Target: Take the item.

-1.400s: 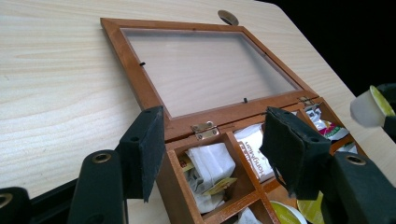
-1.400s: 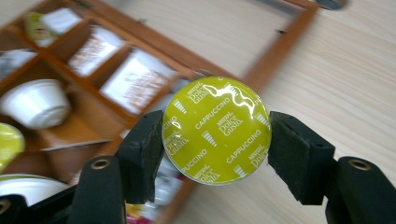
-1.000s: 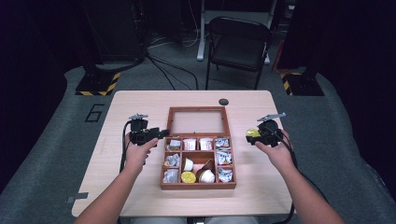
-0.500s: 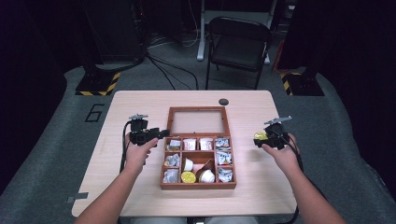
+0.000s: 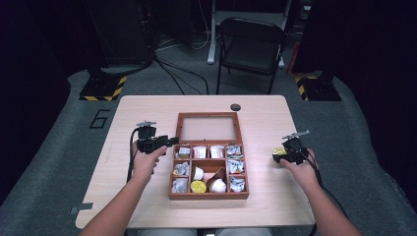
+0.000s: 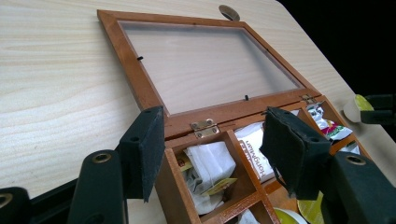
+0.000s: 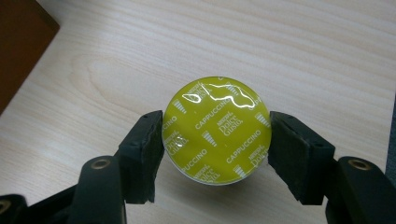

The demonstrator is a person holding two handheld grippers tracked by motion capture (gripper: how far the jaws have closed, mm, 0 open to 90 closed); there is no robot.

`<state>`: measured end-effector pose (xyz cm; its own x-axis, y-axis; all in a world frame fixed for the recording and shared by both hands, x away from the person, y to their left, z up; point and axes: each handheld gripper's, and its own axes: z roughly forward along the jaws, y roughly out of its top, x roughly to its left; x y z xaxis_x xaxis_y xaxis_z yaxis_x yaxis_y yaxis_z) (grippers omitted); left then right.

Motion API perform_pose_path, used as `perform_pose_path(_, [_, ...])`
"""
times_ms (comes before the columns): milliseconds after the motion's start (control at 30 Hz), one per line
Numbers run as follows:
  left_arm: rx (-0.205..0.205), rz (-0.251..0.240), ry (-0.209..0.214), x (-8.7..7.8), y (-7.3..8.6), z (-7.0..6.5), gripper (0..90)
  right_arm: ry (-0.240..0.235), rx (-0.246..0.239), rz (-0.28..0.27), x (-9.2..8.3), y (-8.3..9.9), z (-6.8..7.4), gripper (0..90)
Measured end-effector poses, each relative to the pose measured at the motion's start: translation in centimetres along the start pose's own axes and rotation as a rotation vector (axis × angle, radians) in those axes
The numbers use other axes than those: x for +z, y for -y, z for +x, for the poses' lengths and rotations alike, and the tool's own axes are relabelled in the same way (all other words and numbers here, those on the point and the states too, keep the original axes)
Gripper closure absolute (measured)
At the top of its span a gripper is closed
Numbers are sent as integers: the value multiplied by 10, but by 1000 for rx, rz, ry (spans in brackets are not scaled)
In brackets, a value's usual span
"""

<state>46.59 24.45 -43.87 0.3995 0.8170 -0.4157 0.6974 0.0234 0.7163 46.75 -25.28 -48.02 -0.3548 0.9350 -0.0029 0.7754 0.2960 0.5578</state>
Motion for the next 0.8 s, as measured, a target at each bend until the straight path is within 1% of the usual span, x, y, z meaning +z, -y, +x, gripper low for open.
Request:
perform_pose_path(33, [1,-3,-1,0,0,0,391,-1,2,-10,0,1,0,368])
perform_pose_path(67, [-9,-4,0,1,1,0,391,-2,7,-13,0,1,-1,368])
perform_pose_path(133, [-2,4,-2,1,1,1,391,-3,8,-17,0,2,-1,367])
perform_pose_path(200, [2,1,-4,1,2,1,391,-6,4,-14,0,2,-1,365])
perform_pose_path(267, [0,1,-5,2,2,1,391,-11,14,-17,0,2,-1,364])
perform_pose_path(367, [-1,0,-2,2,2,0,391,-11,8,-17,0,2,0,363])
perform_pose_path(433, [-4,0,-2,3,2,0,392,-11,27,-15,0,2,1,352])
perform_pose_path(467, [-3,1,-2,3,2,0,392,-12,16,-26,1,2,0,342])
perform_pose_path(500, [-12,1,-2,4,2,0,392,-14,14,-25,1,2,0,333])
perform_pose_path(533, [-14,1,-3,4,2,0,392,-9,25,-22,1,2,1,325])
perform_pose_path(567, [-14,1,-3,4,2,0,392,-9,25,-22,1,2,1,325])
perform_pose_path(600, [-13,2,-4,4,2,0,392,-4,34,-33,-2,1,2,321])
perform_pose_path(667, [-14,2,-4,4,2,0,392,-8,21,-52,-4,-1,1,318])
perform_pose_path(700, [1,6,-6,4,1,1,392,-8,21,-52,-4,-1,1,318])
perform_pose_path(733, [-4,6,-13,3,2,1,392,-13,23,-60,-9,-4,1,316])
perform_pose_path(800, [-5,9,-17,4,2,2,392,-14,12,-74,-13,-7,3,312])
